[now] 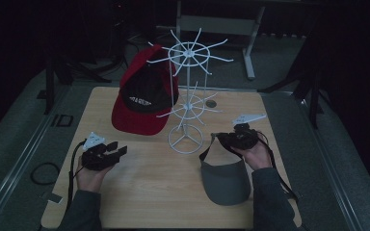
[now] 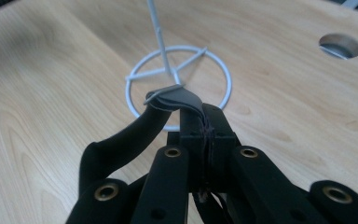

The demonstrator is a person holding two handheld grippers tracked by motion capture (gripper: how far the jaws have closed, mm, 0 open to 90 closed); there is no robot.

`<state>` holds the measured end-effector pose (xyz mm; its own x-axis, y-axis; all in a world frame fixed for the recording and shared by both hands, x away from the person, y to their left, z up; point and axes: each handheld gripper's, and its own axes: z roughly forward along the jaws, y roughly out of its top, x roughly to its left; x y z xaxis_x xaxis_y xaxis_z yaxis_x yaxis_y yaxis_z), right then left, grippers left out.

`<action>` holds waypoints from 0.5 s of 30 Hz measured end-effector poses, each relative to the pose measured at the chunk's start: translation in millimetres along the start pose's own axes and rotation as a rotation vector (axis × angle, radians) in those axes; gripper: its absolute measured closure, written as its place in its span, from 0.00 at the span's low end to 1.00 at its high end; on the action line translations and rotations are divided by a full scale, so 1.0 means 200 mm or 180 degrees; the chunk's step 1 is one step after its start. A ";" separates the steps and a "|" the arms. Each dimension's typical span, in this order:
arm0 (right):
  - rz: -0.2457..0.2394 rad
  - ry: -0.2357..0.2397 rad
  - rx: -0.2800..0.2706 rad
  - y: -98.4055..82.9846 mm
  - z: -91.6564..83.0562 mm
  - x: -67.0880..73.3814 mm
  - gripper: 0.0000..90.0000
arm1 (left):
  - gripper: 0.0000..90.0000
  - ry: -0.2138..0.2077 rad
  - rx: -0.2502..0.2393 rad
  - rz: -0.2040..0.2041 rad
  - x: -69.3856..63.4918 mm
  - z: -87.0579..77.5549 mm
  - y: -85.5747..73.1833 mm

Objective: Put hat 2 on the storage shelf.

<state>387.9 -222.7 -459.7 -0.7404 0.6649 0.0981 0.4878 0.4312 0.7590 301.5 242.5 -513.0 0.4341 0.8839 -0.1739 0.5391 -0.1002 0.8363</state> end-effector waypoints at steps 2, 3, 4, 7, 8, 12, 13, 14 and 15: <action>0.0032 -0.0001 -0.0061 0.01 -0.02 0.00 0.98 | 0.58 0.0001 0.0000 0.0000 0.00 0.00 0.00; 0.0032 -0.0001 -0.0061 0.01 -0.02 0.00 0.98 | 0.58 0.0001 0.0000 0.0000 0.00 0.00 0.00; 0.0062 0.0014 -0.0115 0.02 -0.04 0.00 0.98 | 0.59 0.0002 -0.0005 -0.0009 0.00 0.00 0.00; 0.0079 0.0018 -0.0167 0.03 -0.06 0.00 0.98 | 0.58 0.0005 -0.0003 -0.0009 0.00 0.00 0.00; 0.0093 0.0029 -0.0245 0.04 -0.09 0.00 0.98 | 0.58 0.0007 -0.0006 -0.0013 0.00 0.00 0.00; 0.0090 0.0014 -0.0354 0.07 -0.13 0.01 0.98 | 0.57 0.0015 -0.0004 -0.0007 0.00 0.00 0.00; 0.0083 0.0005 -0.0373 0.07 -0.14 0.01 0.98 | 0.57 0.0017 -0.0004 -0.0005 0.00 0.00 0.00; 0.0098 0.0012 -0.0395 0.08 -0.16 0.01 0.98 | 0.57 0.0019 -0.0003 -0.0004 0.00 0.00 0.00; 0.0098 0.0012 -0.0395 0.08 -0.16 0.01 0.98 | 0.57 0.0019 -0.0003 -0.0004 0.00 0.00 0.00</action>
<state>380.1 -234.5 -427.8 -0.7278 0.6744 0.1248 0.4496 0.3318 0.8293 301.9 243.0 -513.8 0.4291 0.8867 -0.1720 0.5389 -0.0985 0.8366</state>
